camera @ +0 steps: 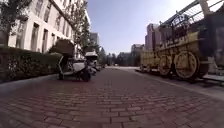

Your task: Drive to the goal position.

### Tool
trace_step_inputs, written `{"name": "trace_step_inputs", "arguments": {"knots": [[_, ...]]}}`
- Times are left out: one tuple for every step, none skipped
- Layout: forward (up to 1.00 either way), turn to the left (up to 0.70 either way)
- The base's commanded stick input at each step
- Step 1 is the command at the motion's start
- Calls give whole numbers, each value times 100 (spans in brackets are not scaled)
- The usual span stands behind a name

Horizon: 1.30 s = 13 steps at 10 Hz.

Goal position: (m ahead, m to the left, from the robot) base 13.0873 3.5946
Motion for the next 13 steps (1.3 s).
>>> {"name": "trace_step_inputs", "arguments": {"knots": [[70, 0], [70, 0], [70, 0], [70, 0], [70, 0], [70, 0], [70, 0], [70, 0], [70, 0], [70, 0], [70, 0], [70, 0], [70, 0]]}}
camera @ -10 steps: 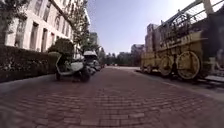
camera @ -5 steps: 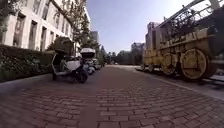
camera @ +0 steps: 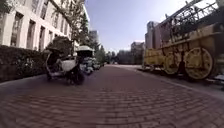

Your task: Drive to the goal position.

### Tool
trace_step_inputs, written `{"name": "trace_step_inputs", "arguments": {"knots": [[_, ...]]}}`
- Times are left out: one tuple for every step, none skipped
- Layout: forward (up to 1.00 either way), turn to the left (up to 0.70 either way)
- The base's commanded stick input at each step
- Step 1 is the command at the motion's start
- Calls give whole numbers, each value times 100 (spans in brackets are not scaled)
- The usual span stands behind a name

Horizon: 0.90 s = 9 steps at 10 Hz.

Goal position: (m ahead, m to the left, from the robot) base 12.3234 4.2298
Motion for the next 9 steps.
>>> {"name": "trace_step_inputs", "arguments": {"knots": [[70, 0], [70, 0], [70, 0], [70, 0], [70, 0], [70, 0], [70, 0], [70, 0], [70, 0]]}}
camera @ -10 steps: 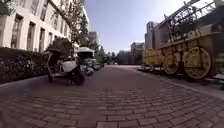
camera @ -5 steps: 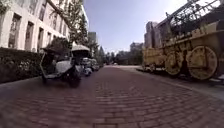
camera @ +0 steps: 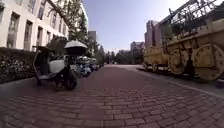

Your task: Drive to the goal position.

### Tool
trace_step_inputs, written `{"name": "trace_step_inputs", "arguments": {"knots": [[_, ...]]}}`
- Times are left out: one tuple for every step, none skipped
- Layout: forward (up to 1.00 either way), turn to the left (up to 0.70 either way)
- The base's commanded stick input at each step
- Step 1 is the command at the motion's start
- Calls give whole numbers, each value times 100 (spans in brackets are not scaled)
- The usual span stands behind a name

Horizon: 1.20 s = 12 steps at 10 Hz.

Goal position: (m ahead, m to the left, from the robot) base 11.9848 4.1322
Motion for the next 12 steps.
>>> {"name": "trace_step_inputs", "arguments": {"knots": [[70, 0], [70, 0], [70, 0], [70, 0], [70, 0], [70, 0], [70, 0], [70, 0], [70, 0], [70, 0], [70, 0], [70, 0]]}}
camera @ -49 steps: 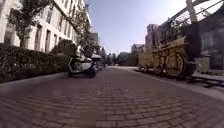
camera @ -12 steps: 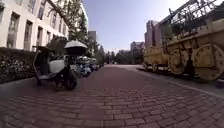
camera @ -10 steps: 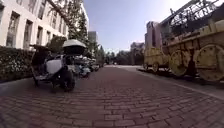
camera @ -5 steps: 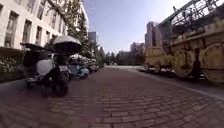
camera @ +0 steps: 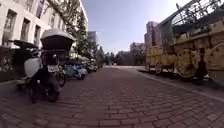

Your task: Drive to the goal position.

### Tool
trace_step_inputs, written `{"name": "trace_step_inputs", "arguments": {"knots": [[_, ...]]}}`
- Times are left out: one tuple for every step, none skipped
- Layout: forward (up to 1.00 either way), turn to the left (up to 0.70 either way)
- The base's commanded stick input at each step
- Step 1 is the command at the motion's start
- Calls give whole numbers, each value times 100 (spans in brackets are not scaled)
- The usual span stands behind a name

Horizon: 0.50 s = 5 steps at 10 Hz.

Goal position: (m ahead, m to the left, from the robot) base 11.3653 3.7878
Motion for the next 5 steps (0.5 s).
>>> {"name": "trace_step_inputs", "arguments": {"knots": [[70, 0], [70, 0], [70, 0], [70, 0], [70, 0]]}}
